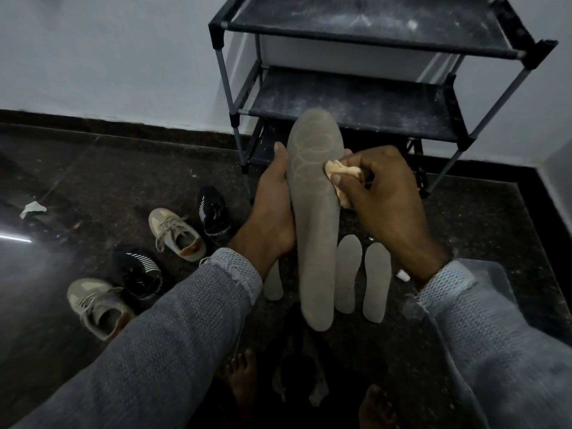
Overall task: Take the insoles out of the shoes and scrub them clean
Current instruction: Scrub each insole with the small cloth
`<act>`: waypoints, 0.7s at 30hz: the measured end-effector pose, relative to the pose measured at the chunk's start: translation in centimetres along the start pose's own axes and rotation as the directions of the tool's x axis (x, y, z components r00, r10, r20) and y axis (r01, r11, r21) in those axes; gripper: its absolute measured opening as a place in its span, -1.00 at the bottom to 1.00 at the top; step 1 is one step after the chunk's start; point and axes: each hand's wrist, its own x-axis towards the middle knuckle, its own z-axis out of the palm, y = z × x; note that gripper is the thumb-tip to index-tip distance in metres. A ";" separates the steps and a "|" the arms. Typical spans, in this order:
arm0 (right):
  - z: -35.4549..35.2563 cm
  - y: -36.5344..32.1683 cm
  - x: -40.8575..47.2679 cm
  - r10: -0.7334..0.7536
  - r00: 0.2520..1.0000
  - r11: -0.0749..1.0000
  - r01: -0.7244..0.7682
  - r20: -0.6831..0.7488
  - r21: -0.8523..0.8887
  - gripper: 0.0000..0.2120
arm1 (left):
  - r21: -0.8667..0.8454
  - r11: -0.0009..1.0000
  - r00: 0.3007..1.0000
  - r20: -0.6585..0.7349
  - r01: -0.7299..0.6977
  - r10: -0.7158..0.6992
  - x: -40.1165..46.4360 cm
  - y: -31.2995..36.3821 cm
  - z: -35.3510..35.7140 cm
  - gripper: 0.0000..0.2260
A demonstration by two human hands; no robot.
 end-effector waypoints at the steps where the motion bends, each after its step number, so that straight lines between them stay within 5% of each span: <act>1: 0.0 0.0 -0.1 -0.026 0.999 0.999 0.025 -0.026 -0.041 -0.93 | -0.015 1.000 1.000 0.004 -0.001 0.002 0.0 0.0 0.0 -0.28; 12: 0.0 -0.6 -0.5 -0.142 0.980 0.956 0.099 -0.138 -0.275 -0.65 | 0.016 0.999 0.998 -0.059 -0.028 0.029 0.0 0.3 0.0 -0.41; 16: 0.2 -0.3 -0.6 -0.191 0.978 0.942 0.158 -0.088 -0.295 -0.79 | 0.025 0.999 0.997 -0.072 -0.037 0.039 -0.1 0.2 0.2 -0.41; 21: 0.4 -0.5 -0.9 -0.185 0.979 0.950 0.156 -0.086 -0.271 -0.63 | -0.007 1.000 0.997 -0.071 -0.025 0.024 0.0 0.4 0.1 -0.38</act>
